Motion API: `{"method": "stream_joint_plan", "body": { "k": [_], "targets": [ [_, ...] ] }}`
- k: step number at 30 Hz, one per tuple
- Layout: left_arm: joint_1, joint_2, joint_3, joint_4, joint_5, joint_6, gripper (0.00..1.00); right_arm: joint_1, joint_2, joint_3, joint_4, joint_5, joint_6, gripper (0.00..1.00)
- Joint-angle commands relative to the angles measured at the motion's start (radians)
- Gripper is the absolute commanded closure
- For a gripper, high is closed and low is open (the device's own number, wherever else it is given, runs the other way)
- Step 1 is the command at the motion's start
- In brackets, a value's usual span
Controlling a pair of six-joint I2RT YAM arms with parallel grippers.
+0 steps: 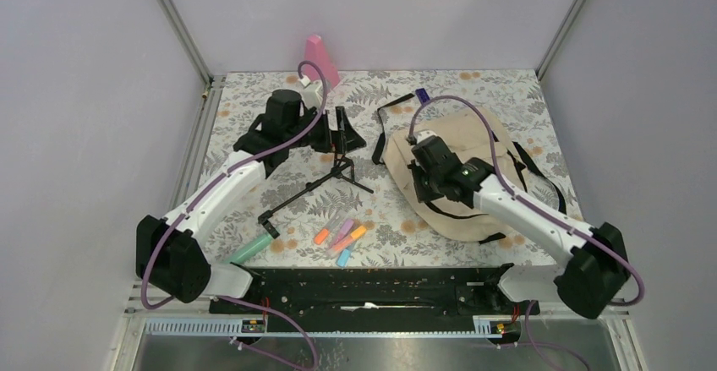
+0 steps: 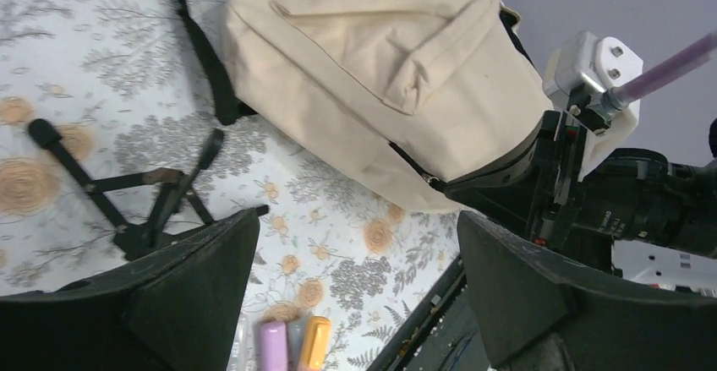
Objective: Pack the student bag
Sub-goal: Zip the student bag at the center of the board.
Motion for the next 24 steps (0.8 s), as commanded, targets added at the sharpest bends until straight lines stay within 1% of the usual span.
{"method": "stream_joint_plan", "body": {
  "k": [1, 3, 7, 10, 12, 16, 24],
  "targets": [
    [-0.065, 0.01, -0.003, 0.087, -0.013, -0.053, 0.11, 0.021, -0.137, -0.107, 0.044, -0.01, 0.132, 1.0],
    [-0.096, 0.02, -0.013, 0.136, -0.027, -0.095, 0.11, 0.024, -0.175, -0.14, 0.049, -0.003, 0.157, 1.0],
    [-0.193, 0.05, -0.049, 0.251, -0.096, -0.2, 0.11, 0.034, -0.253, -0.187, 0.048, 0.027, 0.187, 1.0],
    [-0.285, 0.106, -0.048, 0.321, -0.161, -0.27, 0.11, 0.037, -0.317, -0.218, 0.048, 0.045, 0.195, 1.0],
    [-0.323, 0.153, -0.039, 0.355, -0.181, -0.312, 0.11, 0.037, -0.359, -0.235, 0.047, 0.052, 0.195, 1.0],
    [-0.36, 0.254, -0.025, 0.422, -0.192, -0.387, 0.11, 0.039, -0.423, -0.263, 0.027, 0.066, 0.192, 1.0],
    [-0.43, 0.394, -0.013, 0.451, -0.216, -0.454, 0.11, 0.039, -0.503, -0.318, 0.027, 0.066, 0.189, 1.0]
  ]
}}
